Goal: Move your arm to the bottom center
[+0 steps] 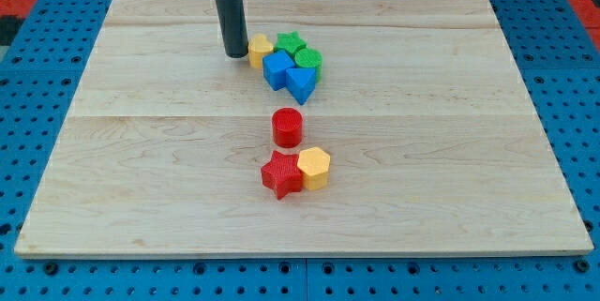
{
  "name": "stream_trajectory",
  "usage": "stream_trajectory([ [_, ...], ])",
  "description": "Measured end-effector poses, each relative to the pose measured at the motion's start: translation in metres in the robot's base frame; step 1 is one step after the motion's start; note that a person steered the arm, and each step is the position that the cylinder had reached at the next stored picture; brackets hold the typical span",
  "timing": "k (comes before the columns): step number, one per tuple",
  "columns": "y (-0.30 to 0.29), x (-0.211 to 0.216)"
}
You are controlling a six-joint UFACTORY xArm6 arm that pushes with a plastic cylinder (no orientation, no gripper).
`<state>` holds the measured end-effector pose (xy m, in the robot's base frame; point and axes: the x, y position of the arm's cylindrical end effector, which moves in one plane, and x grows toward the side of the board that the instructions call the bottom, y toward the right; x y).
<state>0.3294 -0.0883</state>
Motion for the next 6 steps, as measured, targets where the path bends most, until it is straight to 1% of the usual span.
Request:
stream_trajectory([
  [1, 0.0, 0.0],
  [2, -0.008, 0.013],
  [3, -0.008, 0.061],
  [5, -0.007, 0.18],
  [6, 0.008, 0.238],
])
